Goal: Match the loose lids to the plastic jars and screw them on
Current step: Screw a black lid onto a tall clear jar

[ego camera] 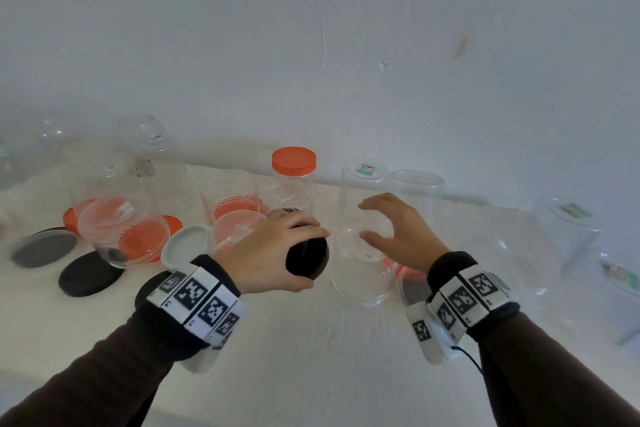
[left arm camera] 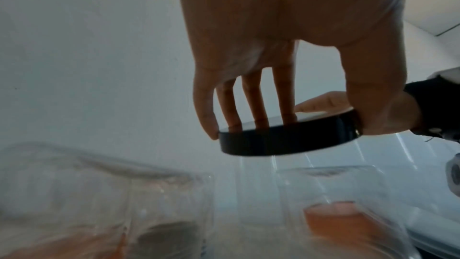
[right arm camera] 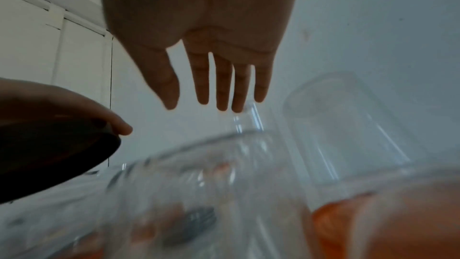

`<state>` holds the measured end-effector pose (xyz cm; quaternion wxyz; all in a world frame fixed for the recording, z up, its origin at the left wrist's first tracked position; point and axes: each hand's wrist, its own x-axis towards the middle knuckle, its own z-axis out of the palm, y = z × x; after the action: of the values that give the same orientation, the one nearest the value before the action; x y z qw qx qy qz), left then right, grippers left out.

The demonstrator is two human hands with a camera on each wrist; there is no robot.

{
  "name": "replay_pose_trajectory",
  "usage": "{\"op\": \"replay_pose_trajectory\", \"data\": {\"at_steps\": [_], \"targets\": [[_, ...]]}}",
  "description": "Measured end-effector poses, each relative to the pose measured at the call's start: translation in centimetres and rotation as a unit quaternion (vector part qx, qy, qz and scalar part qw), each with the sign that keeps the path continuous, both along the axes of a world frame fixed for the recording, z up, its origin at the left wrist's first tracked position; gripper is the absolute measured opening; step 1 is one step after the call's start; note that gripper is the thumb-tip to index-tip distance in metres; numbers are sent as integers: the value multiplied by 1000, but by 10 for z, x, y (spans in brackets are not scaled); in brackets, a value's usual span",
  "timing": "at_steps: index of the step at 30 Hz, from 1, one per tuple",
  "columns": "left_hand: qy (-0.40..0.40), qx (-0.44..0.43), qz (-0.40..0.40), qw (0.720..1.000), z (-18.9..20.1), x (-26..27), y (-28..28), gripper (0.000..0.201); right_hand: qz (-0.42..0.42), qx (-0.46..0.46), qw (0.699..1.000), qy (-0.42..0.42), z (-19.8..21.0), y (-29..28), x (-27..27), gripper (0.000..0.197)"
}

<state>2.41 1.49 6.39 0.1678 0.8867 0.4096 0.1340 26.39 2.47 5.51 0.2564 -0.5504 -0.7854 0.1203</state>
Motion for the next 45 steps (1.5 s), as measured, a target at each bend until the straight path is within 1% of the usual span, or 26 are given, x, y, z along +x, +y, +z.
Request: {"op": "replay_pose_trajectory", "data": {"at_steps": [2,4,5,7,10,14,17,20,22,25,28,31,34,37,40,45], "targets": [[-35,22,17,999,3,-4,6,77,-34,64,997,26,12,12,3,39],[-50,47,35,997,4,-7,12,75,-57,82,995,27,23,25,6,38],[-53,58,40,996,4,-9,15,73,-65,80,995,14,27,32,7,39],[-68,71,44,994,3,-11,21,75,-70,60,995,-28,34,43,7,45],[-78,68,52,993,2,-11,28,79,-69,8,994,-85,40,58,5,57],[-85,67,54,993,3,-11,35,77,-59,-52,989,-122,45,74,-2,73],[-86,57,56,993,3,-11,39,73,-44,-82,982,-162,46,86,-9,80],[-85,48,54,994,3,-13,43,72,-34,-111,966,-230,47,94,-14,81],[-81,46,54,994,2,-15,47,73,-34,-108,960,-255,49,96,-17,81],[-85,46,51,994,3,-16,52,73,-29,-99,960,-262,54,95,-22,87],[-100,56,47,992,2,-18,55,74,-32,-62,959,-276,57,86,-25,89],[-121,66,42,990,3,-21,56,77,-57,0,961,-270,60,73,-26,86],[-146,70,45,986,7,-23,54,78,-101,51,960,-257,61,58,-23,81],[-163,81,46,982,9,-24,51,78,-128,59,976,-165,56,42,-19,73],[-177,85,47,979,9,-23,45,77,-123,58,988,-73,53,22,-16,78],[-221,92,38,970,3,-23,31,69,-148,85,985,26,46,-15,-15,82]]}}
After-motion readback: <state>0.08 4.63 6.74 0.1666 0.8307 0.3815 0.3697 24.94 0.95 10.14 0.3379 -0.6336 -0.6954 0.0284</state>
